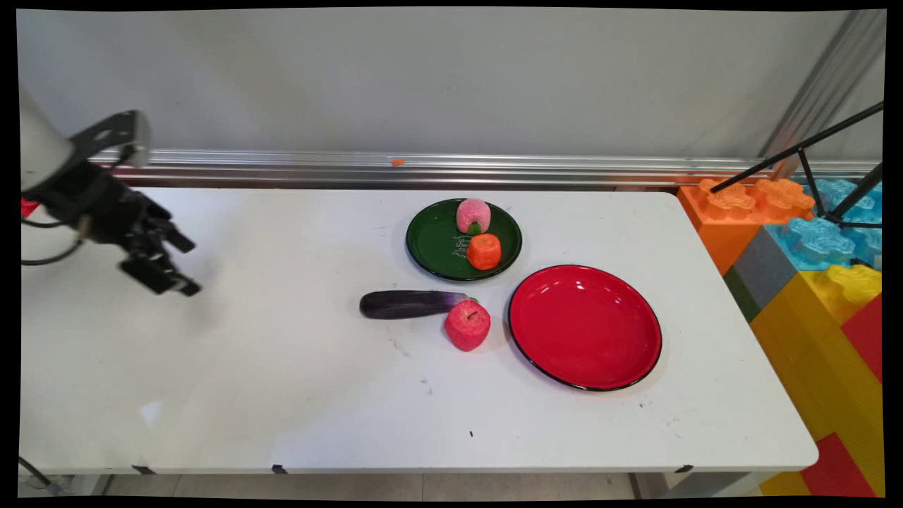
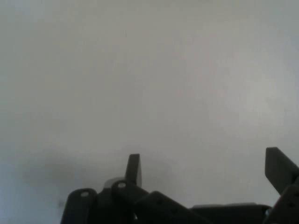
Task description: Pick up the mandarin from the green plate
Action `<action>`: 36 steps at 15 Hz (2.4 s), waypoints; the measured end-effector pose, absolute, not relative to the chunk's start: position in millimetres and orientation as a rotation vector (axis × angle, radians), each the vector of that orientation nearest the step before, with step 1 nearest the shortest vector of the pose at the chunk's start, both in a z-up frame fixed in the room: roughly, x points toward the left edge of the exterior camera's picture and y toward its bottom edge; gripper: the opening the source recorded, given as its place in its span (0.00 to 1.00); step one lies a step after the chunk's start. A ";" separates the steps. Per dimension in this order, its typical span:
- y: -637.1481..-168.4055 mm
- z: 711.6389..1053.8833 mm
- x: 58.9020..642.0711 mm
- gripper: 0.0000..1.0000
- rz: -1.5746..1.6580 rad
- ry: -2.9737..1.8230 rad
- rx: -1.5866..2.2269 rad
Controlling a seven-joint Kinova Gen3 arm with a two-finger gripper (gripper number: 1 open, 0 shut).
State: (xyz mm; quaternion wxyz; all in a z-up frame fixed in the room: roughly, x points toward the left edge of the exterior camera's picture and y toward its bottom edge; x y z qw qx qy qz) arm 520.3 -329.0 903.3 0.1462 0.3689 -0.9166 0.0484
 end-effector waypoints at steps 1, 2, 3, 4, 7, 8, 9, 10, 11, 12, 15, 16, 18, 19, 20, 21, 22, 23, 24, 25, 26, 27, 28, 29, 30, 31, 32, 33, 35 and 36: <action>-336.1 899.8 508.7 1.00 0.156 -2.626 1.074; -343.3 896.7 496.3 1.00 0.172 -2.610 1.090; -350.2 894.3 485.0 1.00 0.183 -2.596 1.102; -359.2 891.6 471.1 1.00 0.195 -2.576 1.122; -385.4 884.5 432.9 1.00 0.218 -2.524 1.152; -395.3 882.3 418.8 1.00 0.223 -2.508 1.152; -405.6 879.5 404.9 1.00 0.228 -2.492 1.147; -415.4 878.2 391.9 1.00 0.240 -2.474 1.134; -423.8 877.4 380.8 1.00 0.252 -2.458 1.116; -433.1 876.8 369.0 1.00 0.269 -2.440 1.095; -456.4 872.3 344.8 1.00 0.313 -2.407 1.042; -462.4 869.8 339.6 1.00 0.320 -2.403 1.023; -472.2 864.9 333.0 1.00 0.327 -2.405 0.977; -476.3 862.3 331.0 1.00 0.327 -2.408 0.954; -482.0 858.5 328.9 1.00 0.327 -2.415 0.918; -489.0 852.8 327.2 1.00 0.320 -2.423 0.872; -495.7 846.1 326.8 1.00 0.309 -2.430 0.826; -501.5 840.6 326.9 1.00 0.298 -2.428 0.787; -505.3 837.1 327.1 1.00 0.293 -2.426 0.763; -511.1 832.4 327.1 1.00 0.287 -2.420 0.729; -517.4 826.6 327.5 1.00 0.282 -2.413 0.695; -523.5 820.8 327.0 1.00 0.274 -2.405 0.665; -528.3 815.9 326.1 1.00 0.264 -2.397 0.643; -531.2 812.8 325.4 1.00 0.256 -2.392 0.630; -535.1 808.2 324.2 1.00 0.243 -2.384 0.612; -537.6 805.3 323.2 1.00 0.235 -2.379 0.600; -542.1 800.2 321.5 1.00 0.222 -2.371 0.581; -545.7 795.9 320.0 1.00 0.214 -2.364 0.567; -551.9 787.7 317.5 1.00 0.201 -2.357 0.544; -555.2 783.1 316.0 1.00 0.196 -2.353 0.533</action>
